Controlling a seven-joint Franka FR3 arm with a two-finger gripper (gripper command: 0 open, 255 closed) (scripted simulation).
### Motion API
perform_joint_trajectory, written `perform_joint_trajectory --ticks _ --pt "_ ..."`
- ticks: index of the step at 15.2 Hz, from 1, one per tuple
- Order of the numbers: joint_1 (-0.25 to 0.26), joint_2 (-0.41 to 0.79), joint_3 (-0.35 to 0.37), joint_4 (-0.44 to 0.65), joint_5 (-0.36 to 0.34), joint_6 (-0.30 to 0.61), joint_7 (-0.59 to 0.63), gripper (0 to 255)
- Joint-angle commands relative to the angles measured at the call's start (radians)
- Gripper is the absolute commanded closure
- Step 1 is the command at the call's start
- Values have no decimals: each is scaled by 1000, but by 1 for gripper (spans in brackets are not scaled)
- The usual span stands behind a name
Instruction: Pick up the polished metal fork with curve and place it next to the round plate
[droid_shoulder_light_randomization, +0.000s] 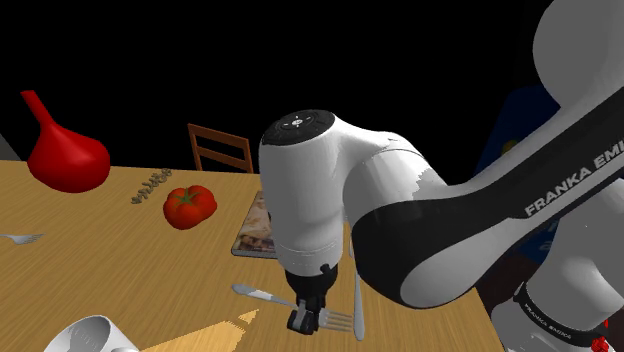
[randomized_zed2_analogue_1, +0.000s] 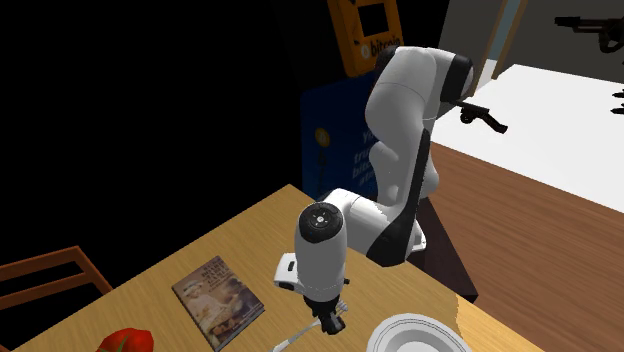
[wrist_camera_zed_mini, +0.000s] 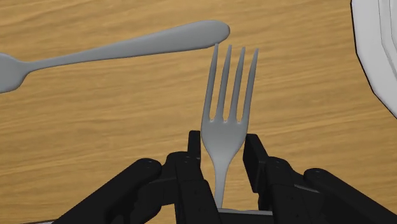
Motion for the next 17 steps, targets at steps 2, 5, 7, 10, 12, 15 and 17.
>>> perform_joint_trajectory --ticks 2,5,7,10,12,15,17 --pt "1 30 3 -15 -17 42 15 255" --pt "1 38 3 -20 -21 54 18 255" --pt "1 38 3 -20 -22 54 18 255" --pt "1 38 3 -20 -21 54 18 255" --pt "1 38 3 -20 -21 54 18 0" --pt "1 38 3 -20 -21 54 18 0" --pt "1 17 3 -4 -9 20 9 0"
